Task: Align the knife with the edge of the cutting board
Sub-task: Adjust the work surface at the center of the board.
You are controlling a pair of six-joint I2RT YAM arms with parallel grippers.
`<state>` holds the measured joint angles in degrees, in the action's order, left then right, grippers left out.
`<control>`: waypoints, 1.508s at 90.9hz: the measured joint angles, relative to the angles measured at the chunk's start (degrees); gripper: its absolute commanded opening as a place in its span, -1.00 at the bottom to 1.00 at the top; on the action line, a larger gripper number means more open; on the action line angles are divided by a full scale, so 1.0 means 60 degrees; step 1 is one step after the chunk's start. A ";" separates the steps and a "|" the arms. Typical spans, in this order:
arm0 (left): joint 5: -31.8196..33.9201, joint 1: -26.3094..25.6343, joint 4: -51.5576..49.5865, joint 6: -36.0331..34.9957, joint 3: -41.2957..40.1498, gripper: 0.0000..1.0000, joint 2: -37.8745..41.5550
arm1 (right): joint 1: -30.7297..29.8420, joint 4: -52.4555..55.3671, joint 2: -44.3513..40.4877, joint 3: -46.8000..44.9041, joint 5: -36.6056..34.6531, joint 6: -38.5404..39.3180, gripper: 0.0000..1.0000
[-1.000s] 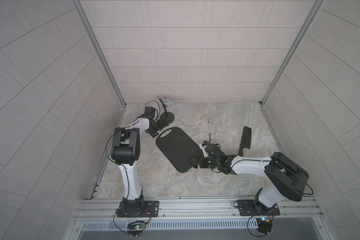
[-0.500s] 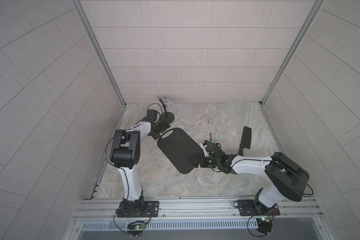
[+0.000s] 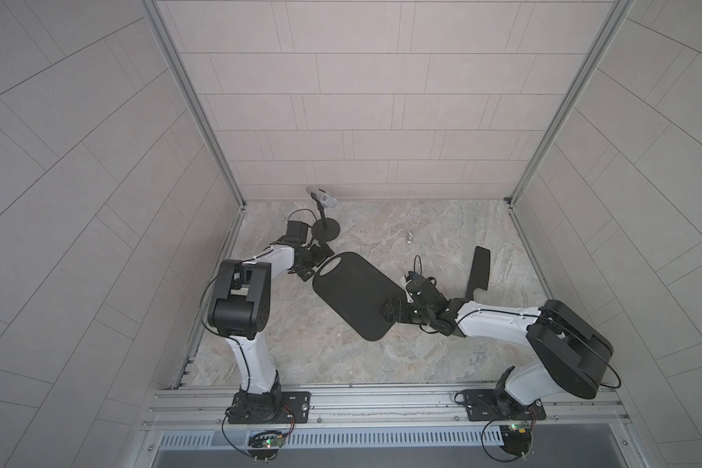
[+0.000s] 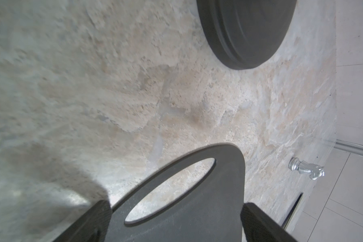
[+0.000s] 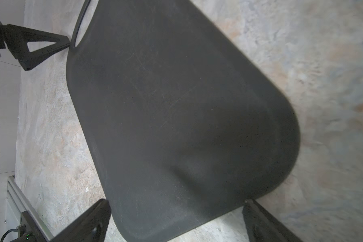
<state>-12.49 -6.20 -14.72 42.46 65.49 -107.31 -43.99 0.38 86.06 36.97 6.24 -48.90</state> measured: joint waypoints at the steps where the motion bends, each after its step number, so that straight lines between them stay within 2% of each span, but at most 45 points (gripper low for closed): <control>1: 0.0000 -0.0011 0.0000 0.0004 -0.0011 1.00 0.0007 | 0.0000 0.0025 -0.0007 0.0000 -0.0011 0.0004 1.00; 49: 0.0120 -0.0608 0.1177 0.0419 -0.1741 1.00 0.1144 | 0.0696 0.0721 -0.0237 0.0015 -0.0295 0.0135 1.00; 101: 0.0703 -0.2095 0.2390 0.1053 -0.3861 1.00 0.2736 | 0.2062 0.1530 -0.0178 0.0335 0.0182 0.1330 1.00; 110: 0.0721 -0.2233 0.2095 0.1031 -0.4087 1.00 0.3089 | 0.2335 0.1719 -0.0146 0.0437 0.0506 0.1541 1.00; 122: 0.1104 -0.2302 0.0874 0.0801 -0.4051 1.00 0.3625 | 0.2652 0.1993 -0.0157 0.0525 0.0794 0.1752 1.00; 137: 0.1934 -0.2302 -0.0754 0.0226 -0.3187 1.00 0.4153 | 0.2728 0.2575 -0.0291 0.0608 0.0973 0.1916 1.00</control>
<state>-0.89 -20.01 -19.25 43.81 46.37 -82.39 -27.62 15.84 84.31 40.62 12.08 -37.41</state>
